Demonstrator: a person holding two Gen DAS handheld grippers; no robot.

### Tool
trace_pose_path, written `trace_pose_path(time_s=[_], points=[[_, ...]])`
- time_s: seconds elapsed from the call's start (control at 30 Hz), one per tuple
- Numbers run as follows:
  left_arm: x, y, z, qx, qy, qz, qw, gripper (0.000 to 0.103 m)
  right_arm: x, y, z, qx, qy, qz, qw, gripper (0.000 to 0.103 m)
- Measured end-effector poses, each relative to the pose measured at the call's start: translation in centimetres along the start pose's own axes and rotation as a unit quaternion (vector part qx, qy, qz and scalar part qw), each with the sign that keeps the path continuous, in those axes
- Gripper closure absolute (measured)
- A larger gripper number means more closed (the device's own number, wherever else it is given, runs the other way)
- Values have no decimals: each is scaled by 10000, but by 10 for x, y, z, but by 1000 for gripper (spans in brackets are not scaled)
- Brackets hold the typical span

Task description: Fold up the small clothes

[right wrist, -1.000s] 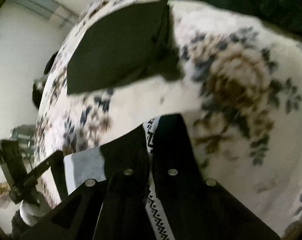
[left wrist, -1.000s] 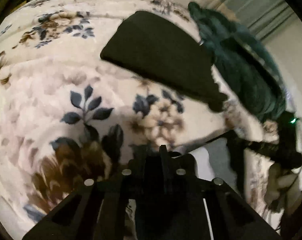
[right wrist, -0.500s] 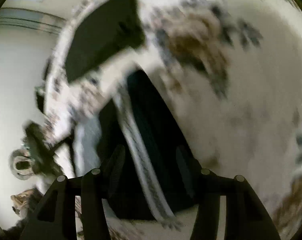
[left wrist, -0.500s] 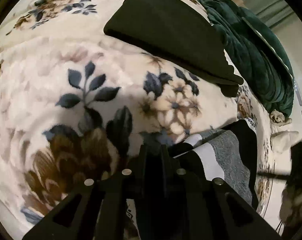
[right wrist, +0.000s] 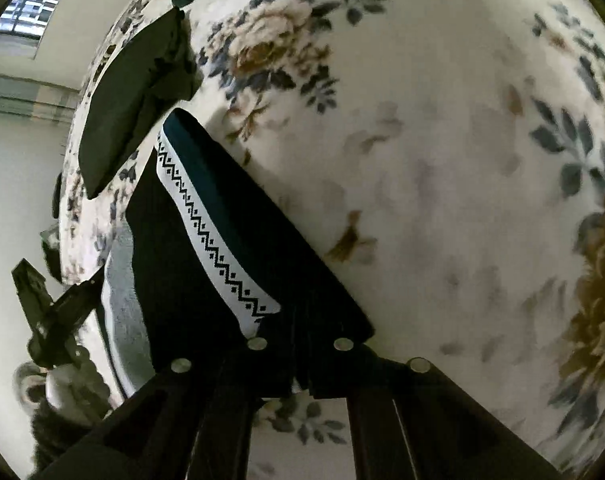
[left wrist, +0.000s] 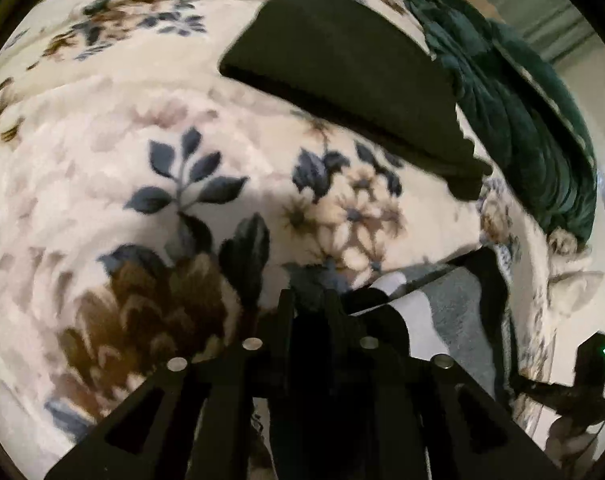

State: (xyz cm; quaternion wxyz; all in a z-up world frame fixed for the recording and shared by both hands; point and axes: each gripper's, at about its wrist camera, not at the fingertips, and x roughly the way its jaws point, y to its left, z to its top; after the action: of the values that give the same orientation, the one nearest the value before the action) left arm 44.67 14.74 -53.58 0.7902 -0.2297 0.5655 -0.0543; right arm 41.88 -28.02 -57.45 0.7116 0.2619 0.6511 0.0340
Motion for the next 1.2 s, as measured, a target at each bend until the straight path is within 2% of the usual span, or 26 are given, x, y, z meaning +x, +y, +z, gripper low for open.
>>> trace_pose_path(time_s=[0.03,0.07,0.13,0.2,0.27,0.37,0.43,0.5,0.53,0.57,0.67,0.7,0.73,0.8,0.83,0.87,0.9,0.93,0.97,1.07,1.13,1.2], points=[[-9,2,-3,-120,-63,-45,9999,70,-4,-1,1,66,33,37,10000,88],[-18,5,-8,-228,-135,-84,9996,55,-7,-1,1,111,3,31,9999,71],[-39,13,-30,-516,-261,-226,9981,46,-15,-4,1,178,-143,120,9997,56],[-53,22,-59,-766,-220,-328,9963,46,-21,-7,-4,340,-174,277,9989,56],[-58,32,-98,-1159,-27,-482,9921,46,-19,-10,-7,437,-29,421,9982,56],[-51,35,-139,-1473,207,-731,9862,46,-3,-9,-12,371,179,644,9971,56],[-45,35,-157,-1572,203,-829,9839,46,12,-9,-14,289,291,767,9962,56],[-42,38,-163,-1753,88,-947,9799,45,23,-12,-14,306,293,867,9953,59],[-41,40,-163,-1817,38,-1006,9782,45,24,-12,-14,245,177,786,9964,87],[-43,40,-162,-1830,21,-999,9780,44,24,-11,-15,162,121,622,9979,96],[-49,37,-157,-1699,-69,-982,9805,44,11,-4,-14,-57,-229,200,9995,96],[-53,37,-155,-1641,-108,-957,9817,44,11,-2,-14,-129,-204,-24,9997,96],[-55,36,-152,-1626,-149,-995,9815,44,12,-1,-13,-139,-106,-75,9998,96],[-60,39,-147,-1610,-291,-1098,9804,38,13,3,-10,-218,125,24,9997,94],[-61,41,-144,-1599,-341,-1157,9797,25,9,6,-7,-292,152,120,9994,78],[-59,44,-140,-1600,-382,-1270,9782,22,4,7,-5,-340,115,180,9992,48],[-54,46,-135,-1610,-413,-1422,9758,22,1,7,-3,-361,69,268,9990,34],[-45,48,-130,-1642,-400,-1516,9739,22,-2,7,4,-398,8,550,9977,17],[-35,50,-125,-1705,-343,-1625,9713,22,3,7,12,-478,103,795,9956,10],[-2,47,-110,-1802,-126,-2004,9629,22,32,14,42,-801,490,1054,9900,10],[15,39,-104,-1694,-16,-2197,9608,21,63,23,66,-997,859,1353,9820,10],[28,32,-101,-1595,53,-2191,9626,21,94,34,82,-1119,1293,1621,9718,8]])
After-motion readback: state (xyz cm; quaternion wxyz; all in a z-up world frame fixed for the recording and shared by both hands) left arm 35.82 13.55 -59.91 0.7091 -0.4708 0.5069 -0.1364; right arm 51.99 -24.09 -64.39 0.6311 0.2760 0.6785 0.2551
